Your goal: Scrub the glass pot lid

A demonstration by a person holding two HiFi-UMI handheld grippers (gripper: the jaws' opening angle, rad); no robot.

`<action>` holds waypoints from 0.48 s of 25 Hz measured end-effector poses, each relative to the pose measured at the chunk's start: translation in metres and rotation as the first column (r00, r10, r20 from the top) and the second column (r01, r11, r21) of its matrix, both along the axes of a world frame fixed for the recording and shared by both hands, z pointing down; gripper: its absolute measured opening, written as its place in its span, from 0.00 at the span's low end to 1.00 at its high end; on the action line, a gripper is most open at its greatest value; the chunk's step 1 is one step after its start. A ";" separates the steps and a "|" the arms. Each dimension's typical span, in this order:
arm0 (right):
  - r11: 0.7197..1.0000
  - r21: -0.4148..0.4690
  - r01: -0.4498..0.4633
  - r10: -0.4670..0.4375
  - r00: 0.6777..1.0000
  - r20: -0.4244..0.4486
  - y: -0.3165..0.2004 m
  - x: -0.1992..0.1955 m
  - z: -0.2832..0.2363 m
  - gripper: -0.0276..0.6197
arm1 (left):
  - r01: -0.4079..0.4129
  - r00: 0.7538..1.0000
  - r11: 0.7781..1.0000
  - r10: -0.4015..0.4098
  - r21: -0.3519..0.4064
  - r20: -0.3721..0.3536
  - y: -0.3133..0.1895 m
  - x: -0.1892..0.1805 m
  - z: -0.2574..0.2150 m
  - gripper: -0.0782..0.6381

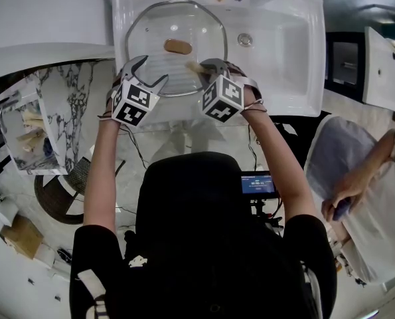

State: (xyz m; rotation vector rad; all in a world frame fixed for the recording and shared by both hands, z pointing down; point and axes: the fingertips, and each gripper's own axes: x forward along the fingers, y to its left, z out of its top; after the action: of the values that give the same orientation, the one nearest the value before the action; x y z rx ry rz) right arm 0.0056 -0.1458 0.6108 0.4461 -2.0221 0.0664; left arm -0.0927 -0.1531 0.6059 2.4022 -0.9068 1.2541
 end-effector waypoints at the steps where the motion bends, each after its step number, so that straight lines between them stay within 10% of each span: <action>1: 1.000 0.001 -0.004 0.004 1.000 -0.003 -0.002 0.002 0.000 0.08 | 0.001 1.000 1.000 -0.001 0.001 0.000 0.000 0.000 0.000 0.52; 12: 0.999 0.009 -0.047 0.047 0.999 -0.017 -0.022 0.016 0.001 0.08 | 0.001 1.000 1.000 -0.001 0.001 -0.004 0.000 0.000 0.000 0.52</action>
State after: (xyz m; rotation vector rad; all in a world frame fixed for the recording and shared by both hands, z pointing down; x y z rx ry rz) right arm 0.0216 -0.1677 0.6119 0.4977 -1.9958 0.0823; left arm -0.0930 -0.1528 0.6058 2.4033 -0.9078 1.2484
